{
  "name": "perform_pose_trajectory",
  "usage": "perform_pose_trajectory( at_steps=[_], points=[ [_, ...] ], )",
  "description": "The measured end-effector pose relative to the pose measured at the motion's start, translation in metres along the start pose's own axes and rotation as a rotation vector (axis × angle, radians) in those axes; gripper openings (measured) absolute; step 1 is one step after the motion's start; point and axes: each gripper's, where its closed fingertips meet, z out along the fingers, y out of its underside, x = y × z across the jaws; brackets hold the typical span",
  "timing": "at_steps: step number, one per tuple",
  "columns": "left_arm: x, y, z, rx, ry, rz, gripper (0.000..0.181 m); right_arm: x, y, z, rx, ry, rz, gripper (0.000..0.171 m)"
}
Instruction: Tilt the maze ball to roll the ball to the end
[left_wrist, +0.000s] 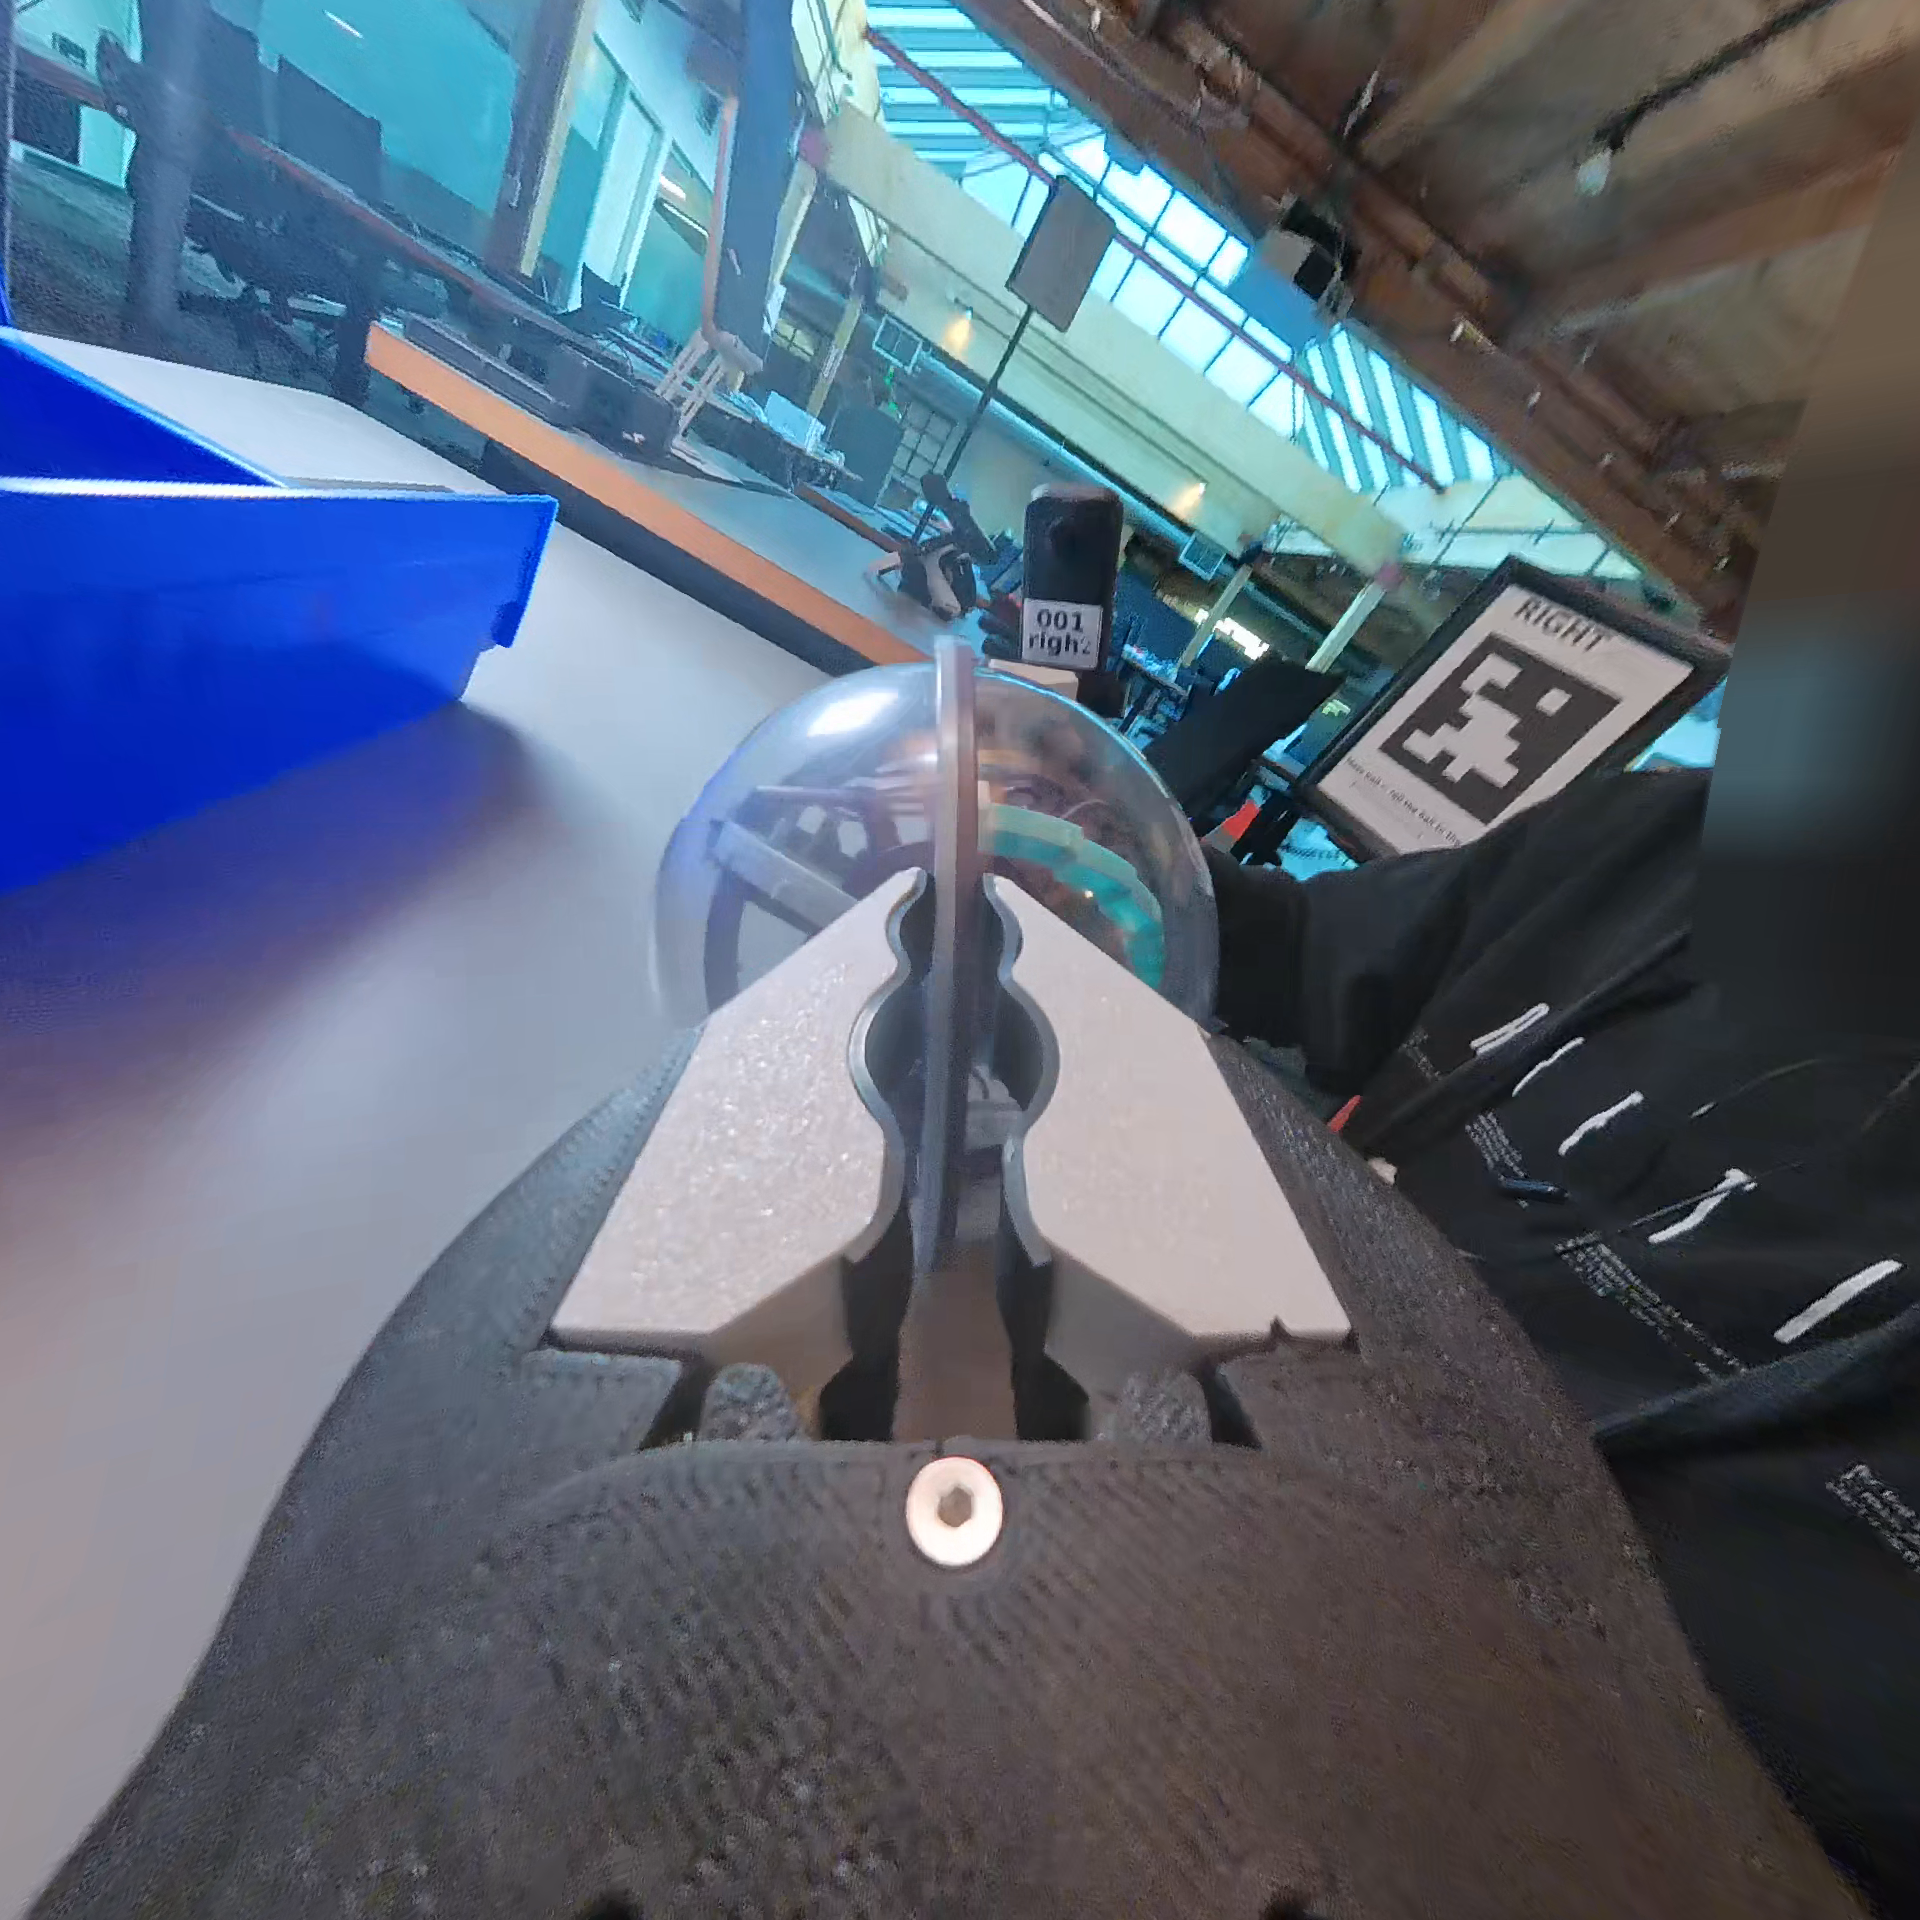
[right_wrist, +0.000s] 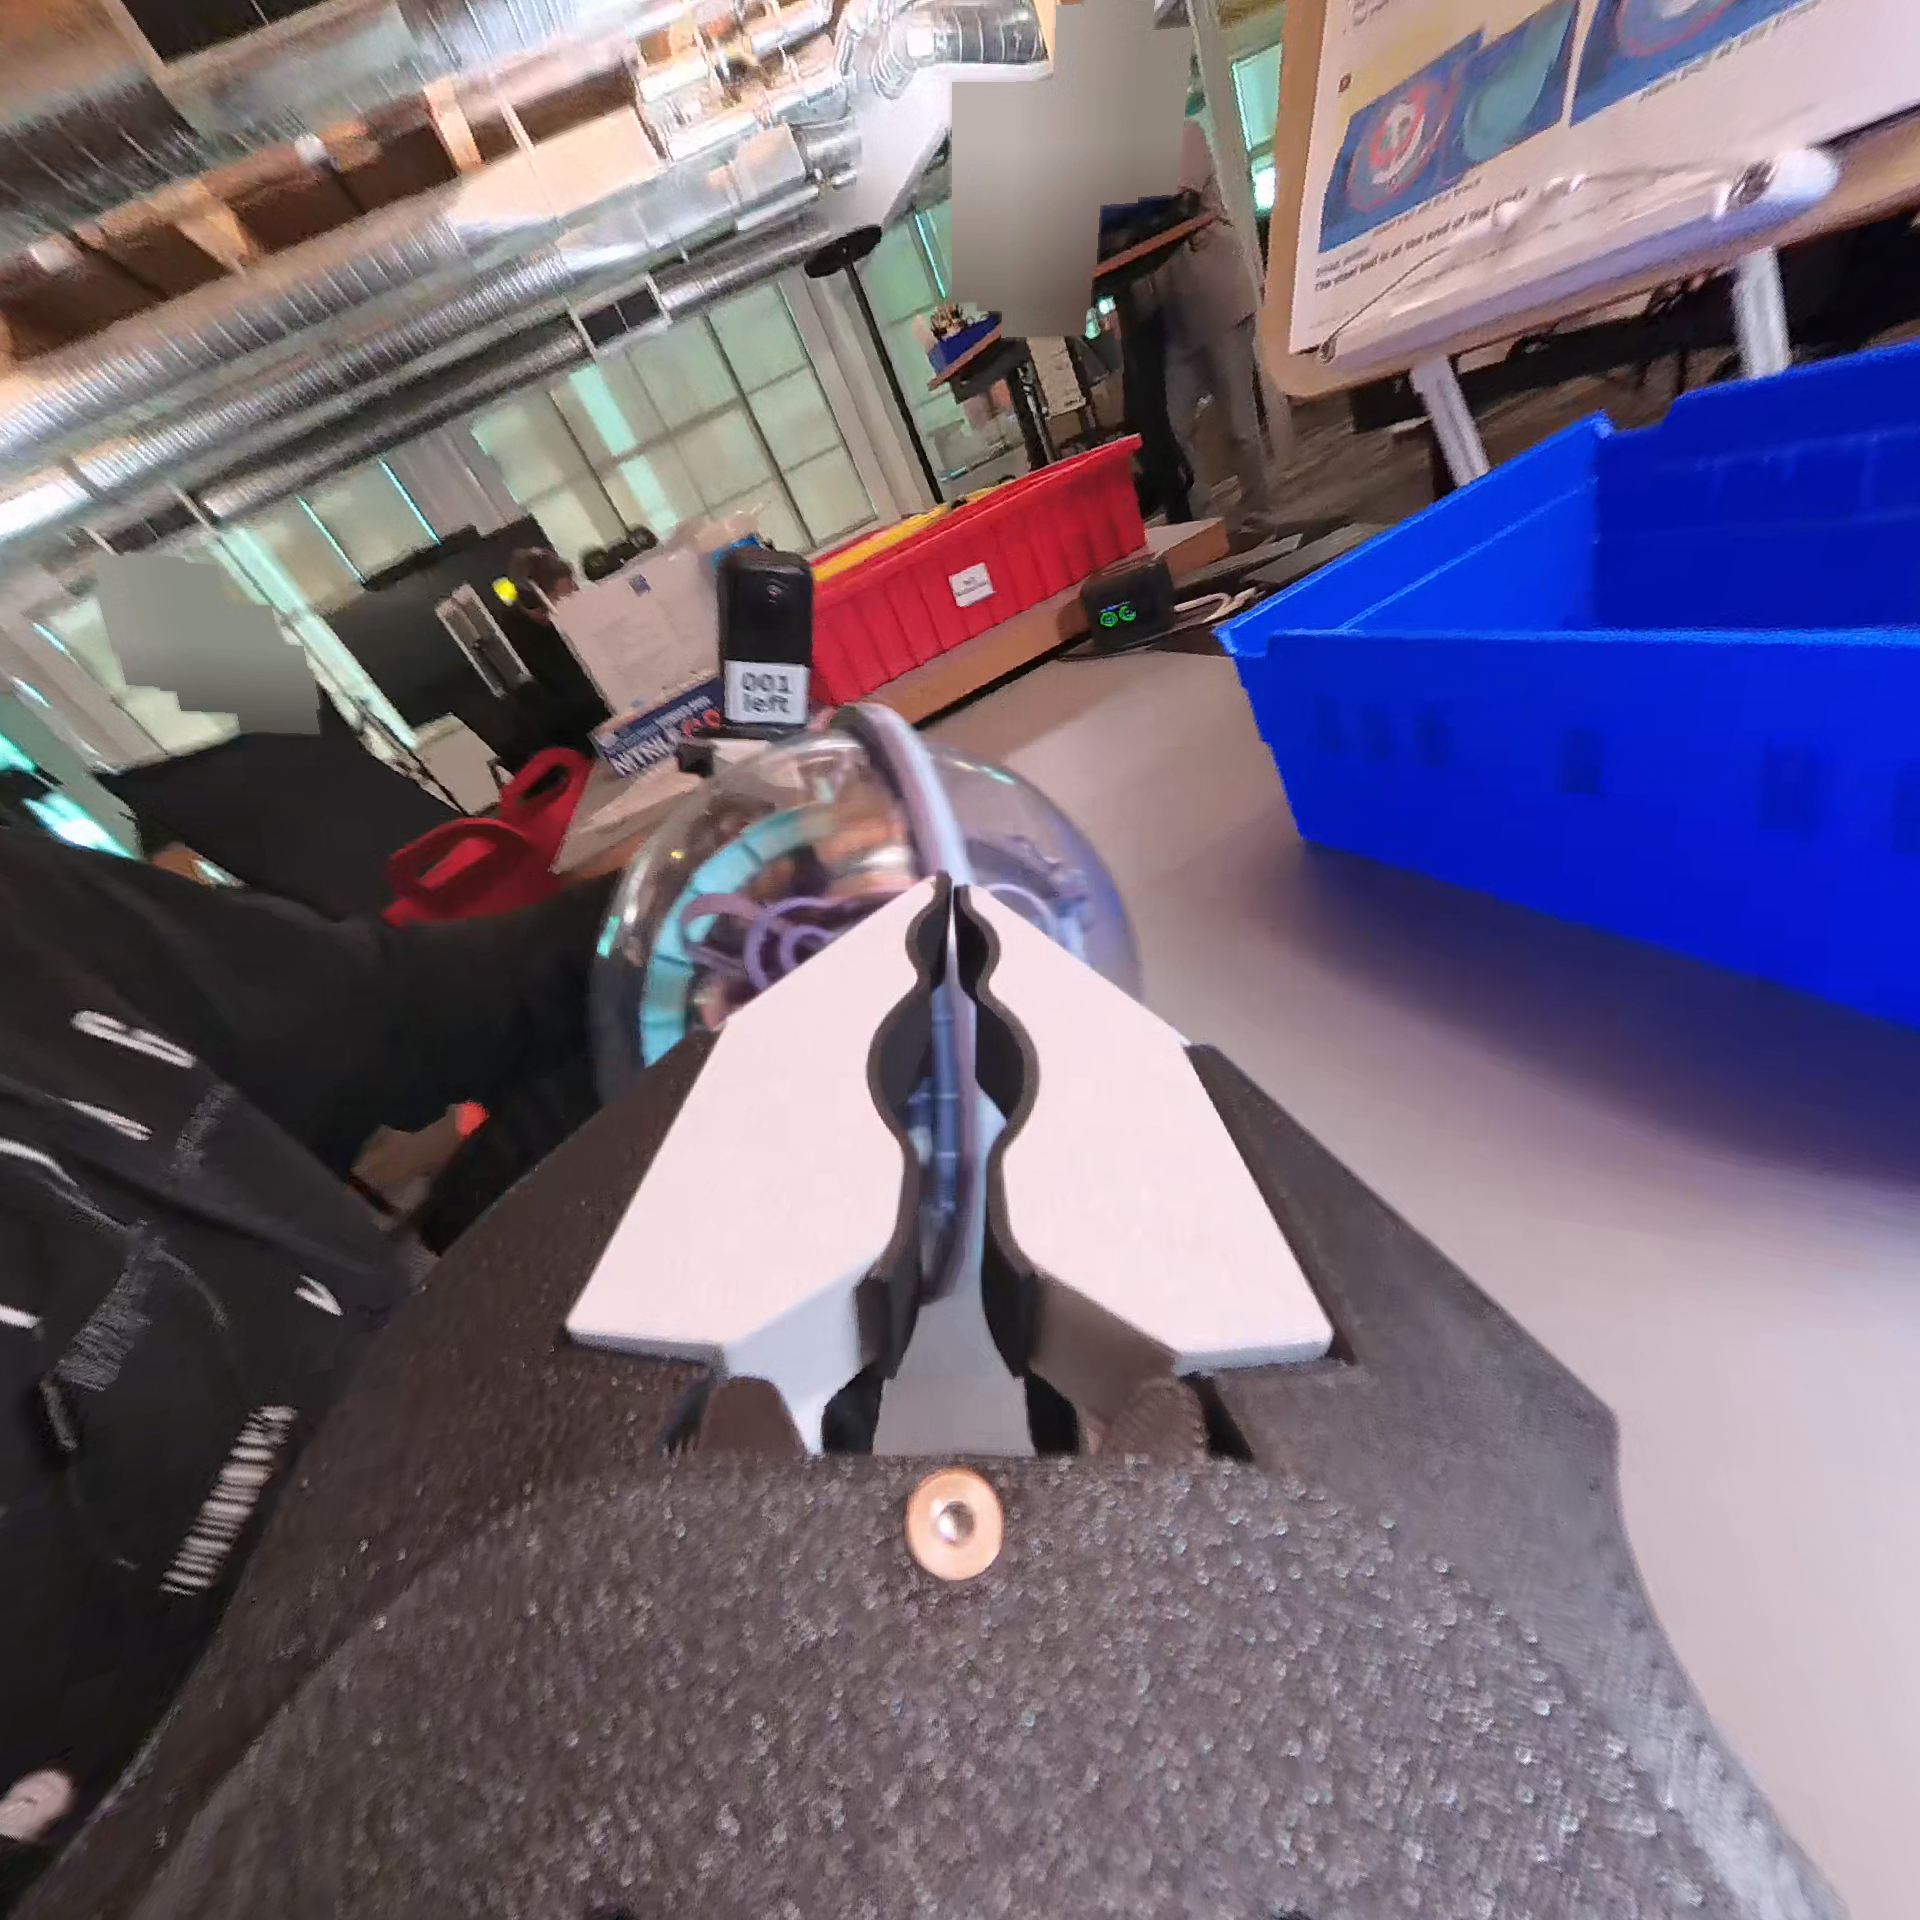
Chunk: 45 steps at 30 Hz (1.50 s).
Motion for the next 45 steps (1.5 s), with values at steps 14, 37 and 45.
perform_pose_trajectory(
  at_steps=[14,37,45],
  points=[
    [-0.015,0.005,-0.023,0.01,-0.041,0.017,0.006,-0.001,0.076,-0.001,-0.373,-0.226,0.106,0.028],
    [0.058,-0.148,-0.025,0.245,0.043,0.165,0.007,-0.055,-0.118,0.025,0.026,-0.295,-0.058,0.006],
    [0.122,-0.204,-0.022,0.338,0.104,0.484,0.006,-0.109,-0.195,0.02,0.181,-0.331,-0.367,0.006]
  ],
)
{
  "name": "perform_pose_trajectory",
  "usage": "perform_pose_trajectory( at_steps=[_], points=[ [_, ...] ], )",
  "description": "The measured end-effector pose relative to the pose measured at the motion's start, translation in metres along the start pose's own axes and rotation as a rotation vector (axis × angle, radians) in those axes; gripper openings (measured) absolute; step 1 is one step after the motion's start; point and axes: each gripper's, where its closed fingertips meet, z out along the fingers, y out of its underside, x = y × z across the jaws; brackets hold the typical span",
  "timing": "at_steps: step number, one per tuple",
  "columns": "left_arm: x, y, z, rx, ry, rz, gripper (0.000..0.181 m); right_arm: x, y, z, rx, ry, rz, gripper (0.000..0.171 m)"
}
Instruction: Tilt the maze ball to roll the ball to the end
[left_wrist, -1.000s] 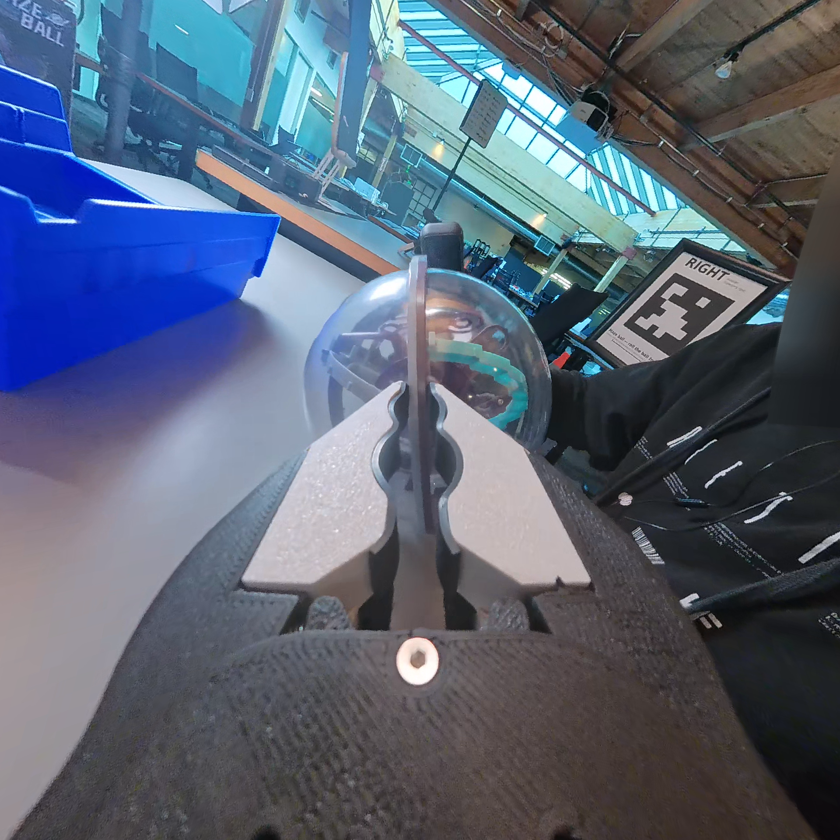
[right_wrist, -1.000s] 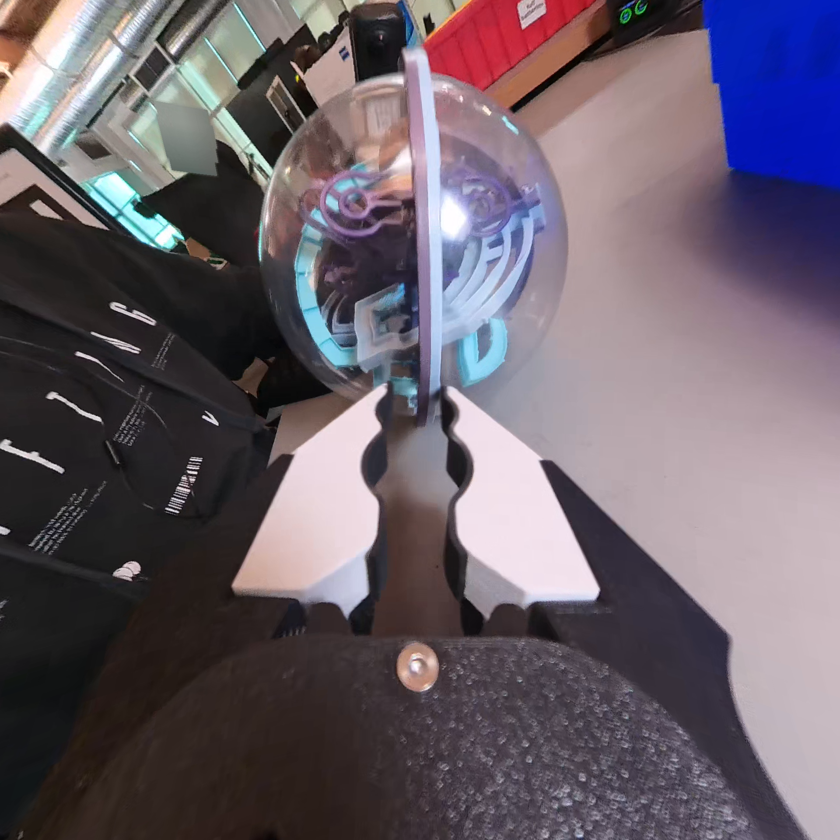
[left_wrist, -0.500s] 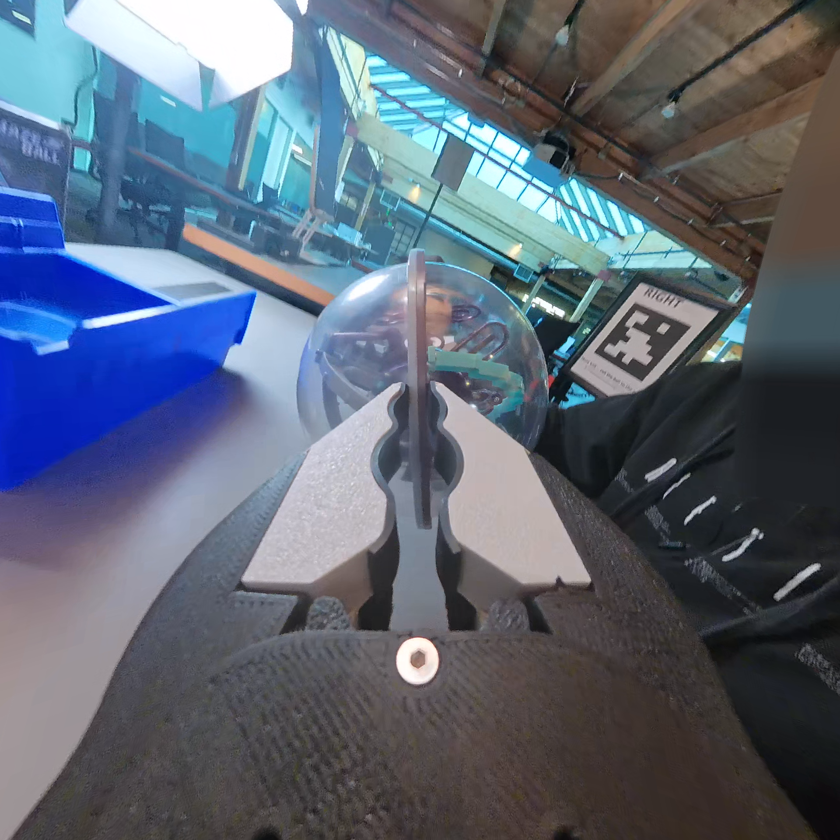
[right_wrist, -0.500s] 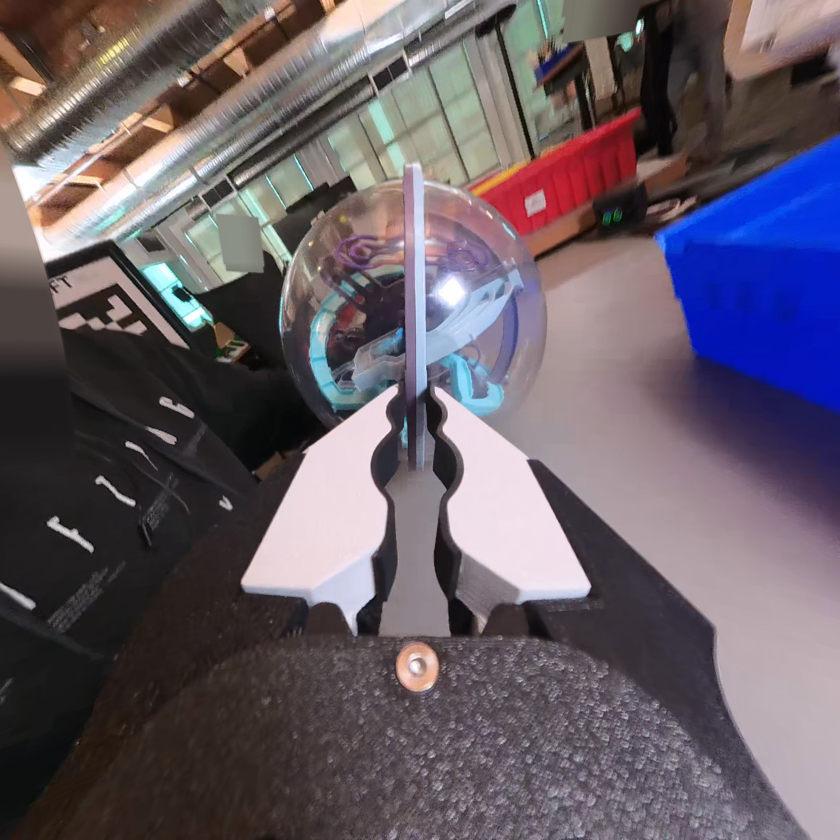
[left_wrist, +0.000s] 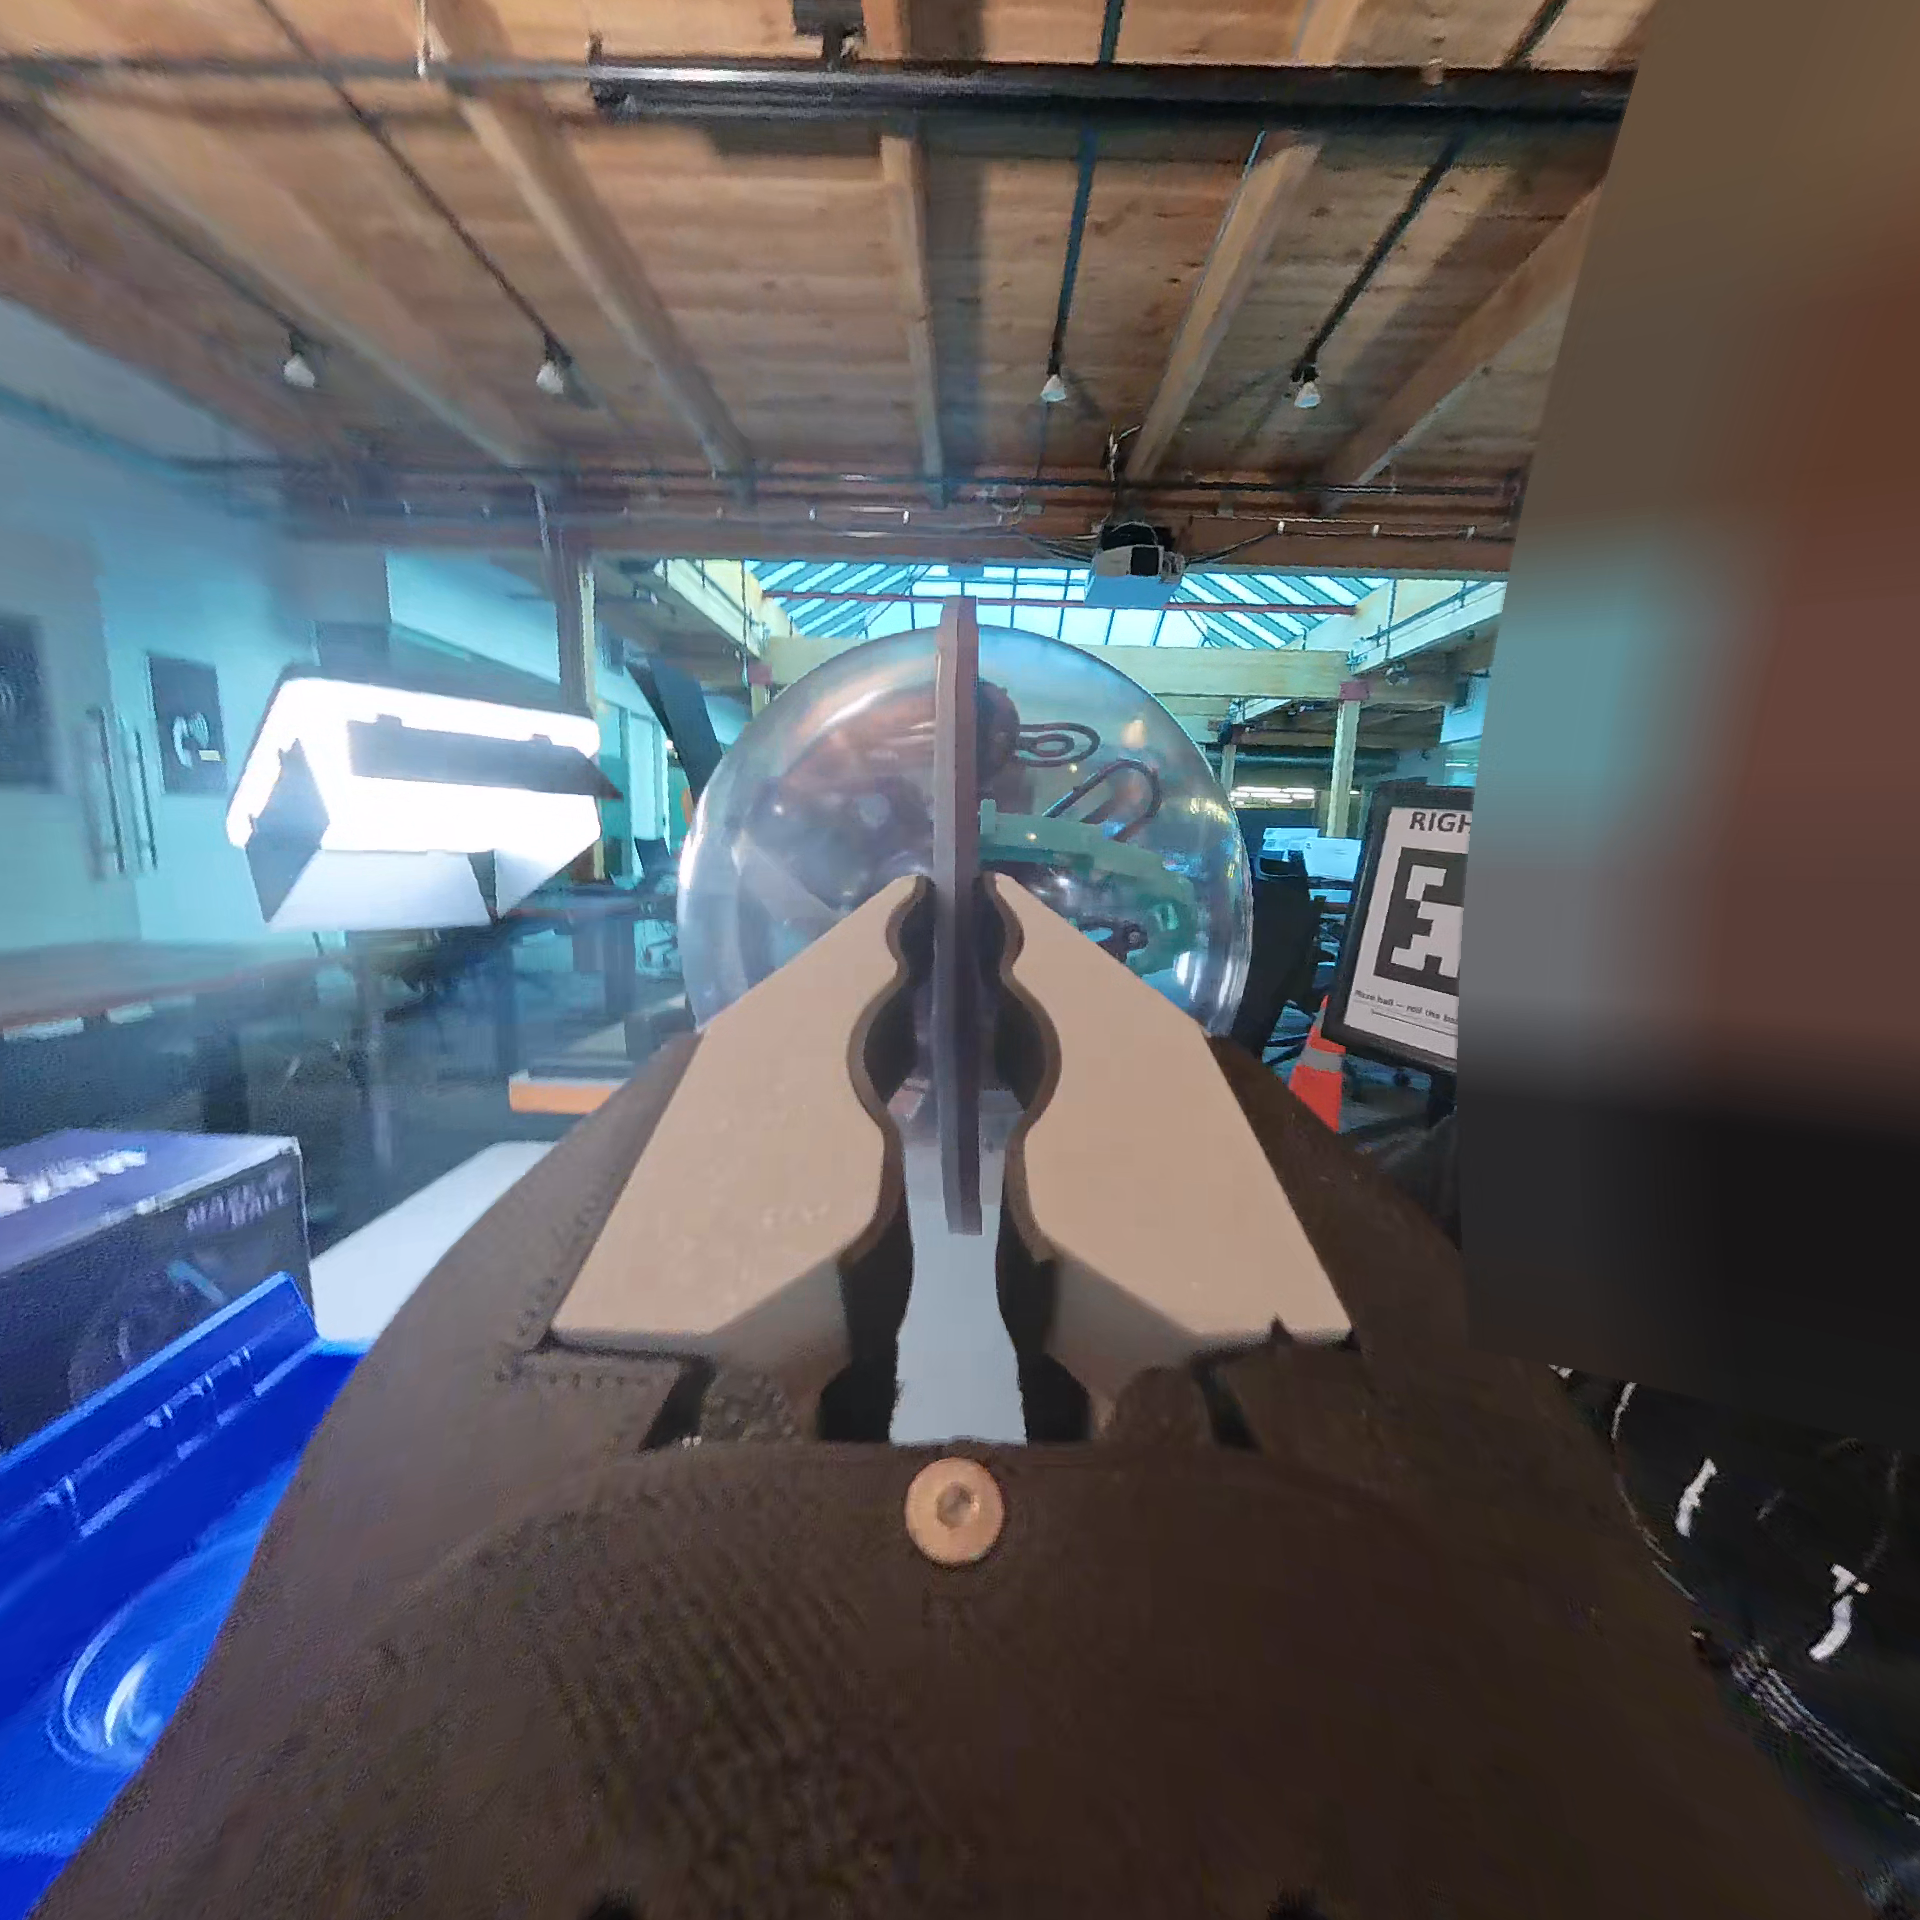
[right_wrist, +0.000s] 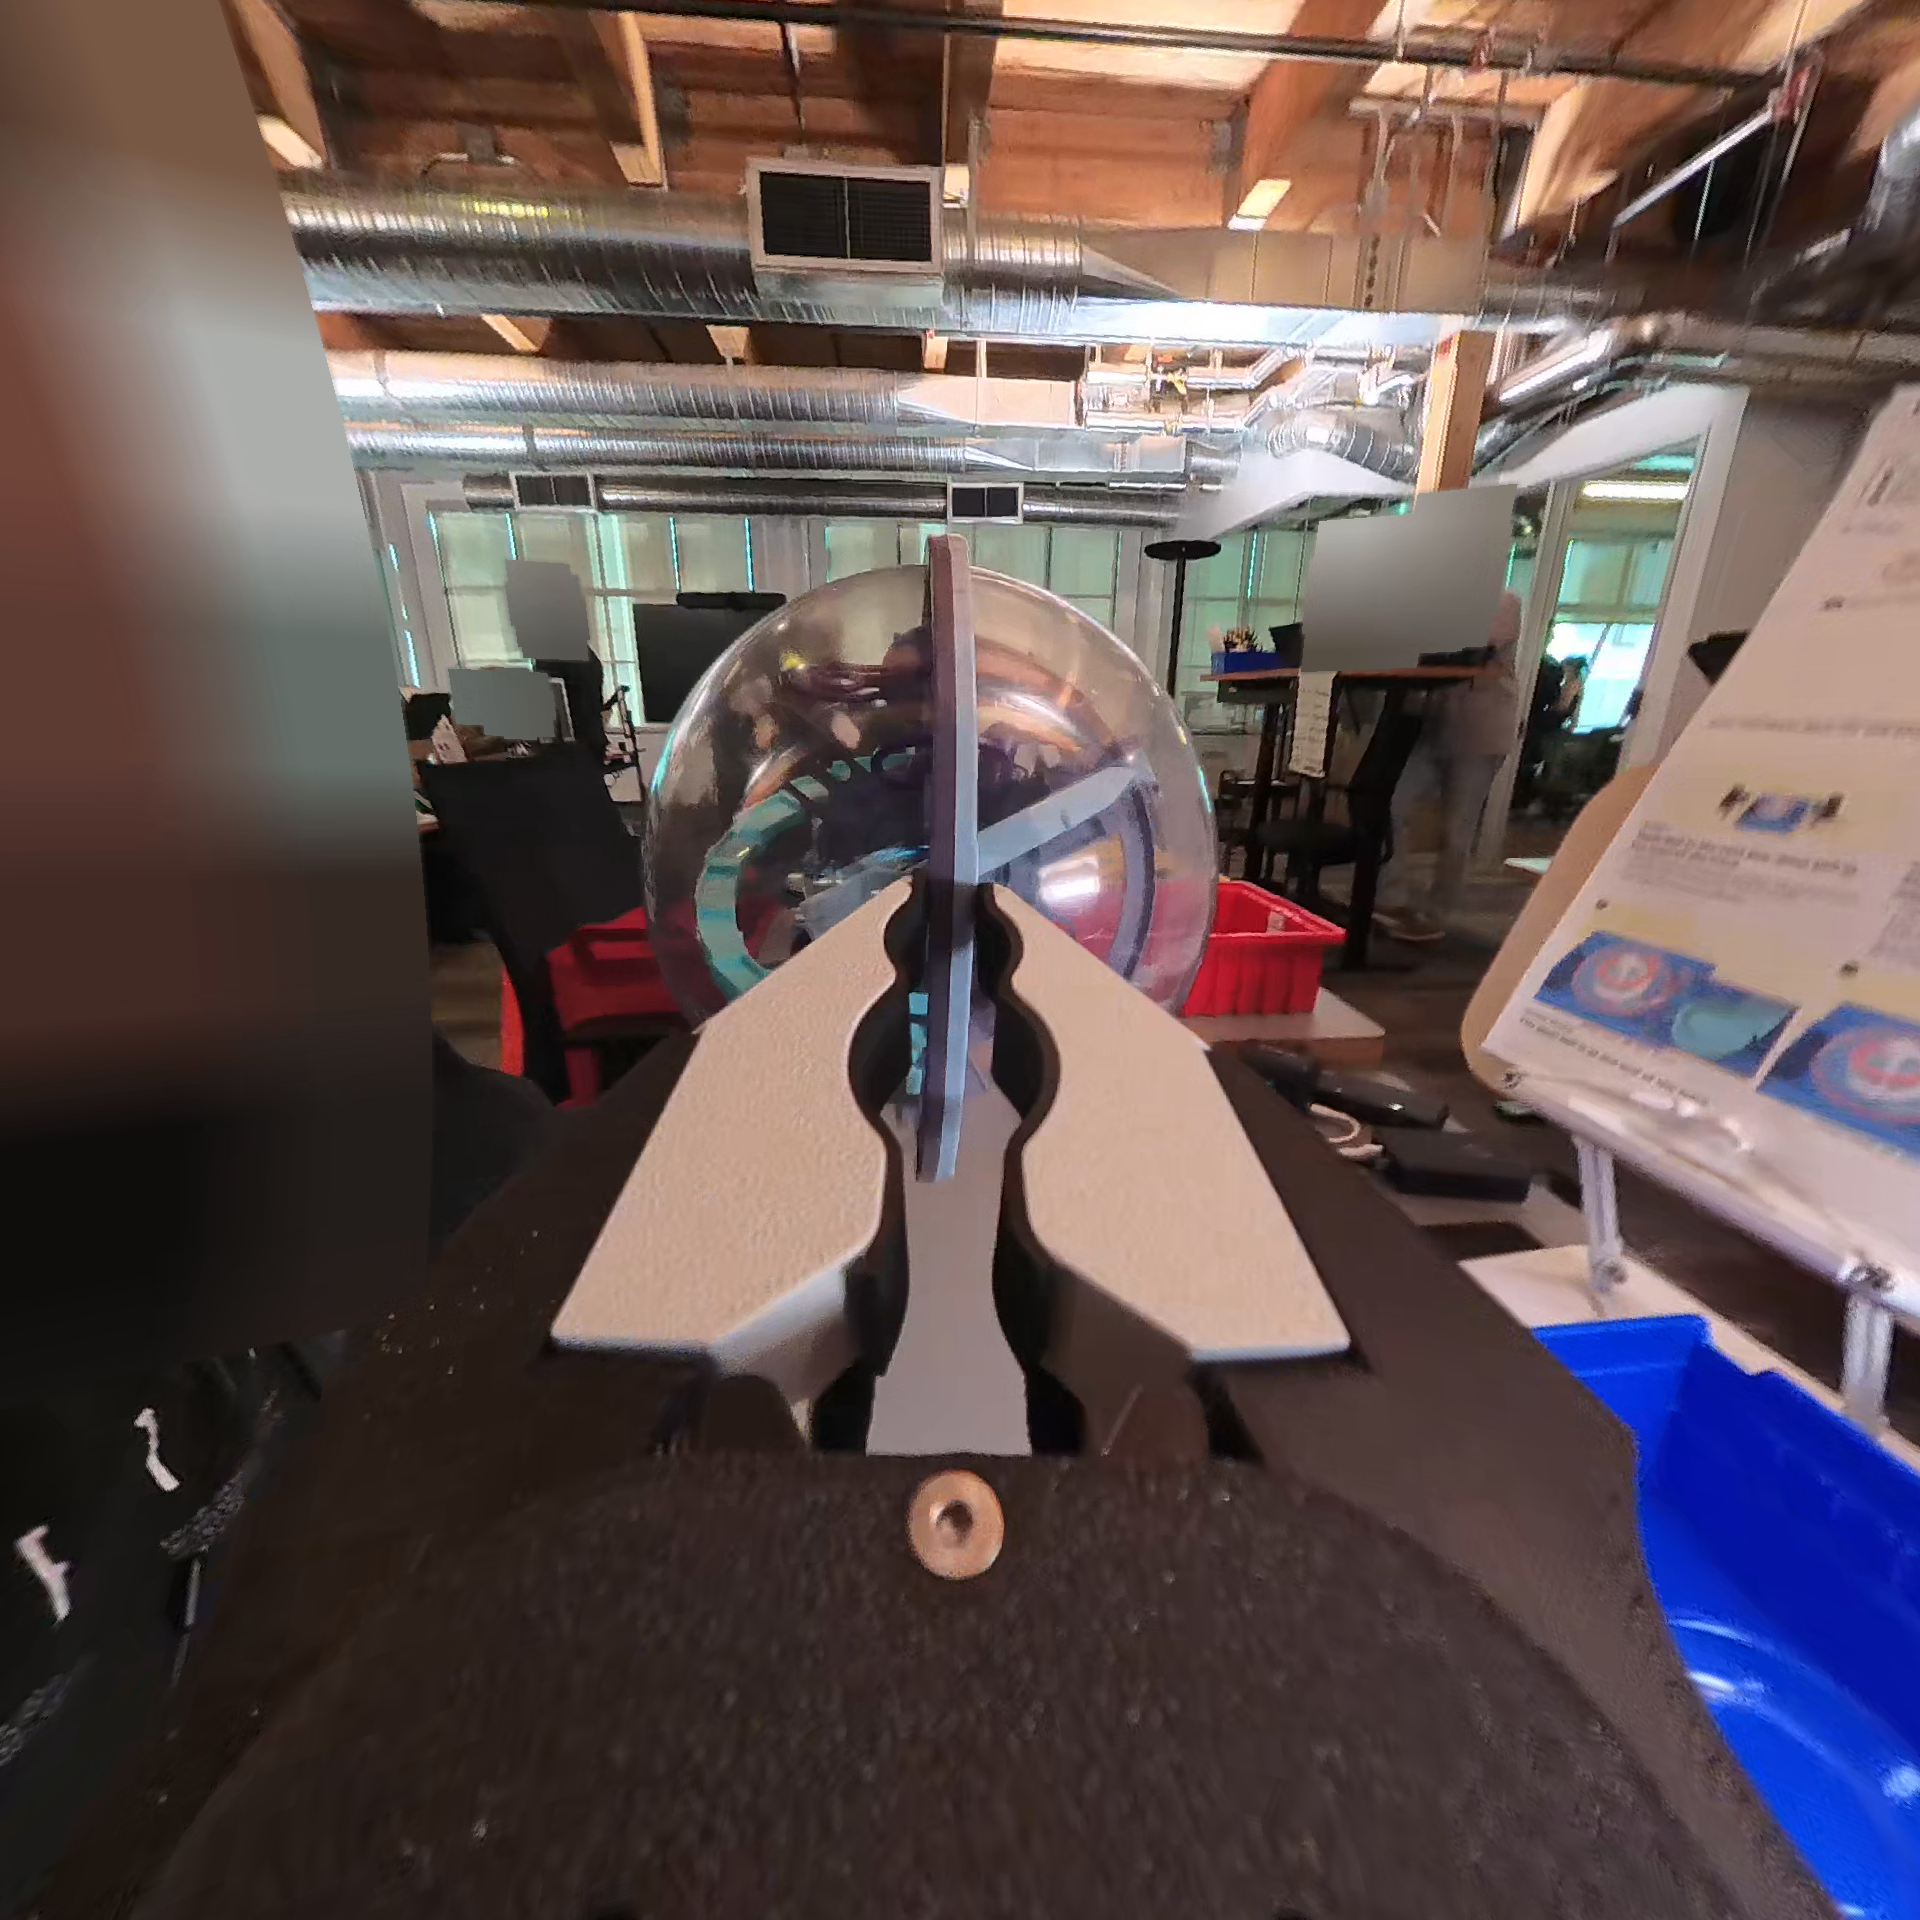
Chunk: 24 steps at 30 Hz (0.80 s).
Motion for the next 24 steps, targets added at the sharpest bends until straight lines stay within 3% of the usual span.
perform_pose_trajectory(
  at_steps=[8,24],
  points=[
    [0.018,-0.005,0.007,-0.005,0.027,0.132,0.007,-0.016,-0.011,-0.003,0.031,0.006,-0.159,0.006],
    [0.016,-0.012,0.006,-0.014,-0.065,0.162,0.007,0.006,0.012,-0.002,0.055,-0.012,-0.093,0.006]
  ],
)
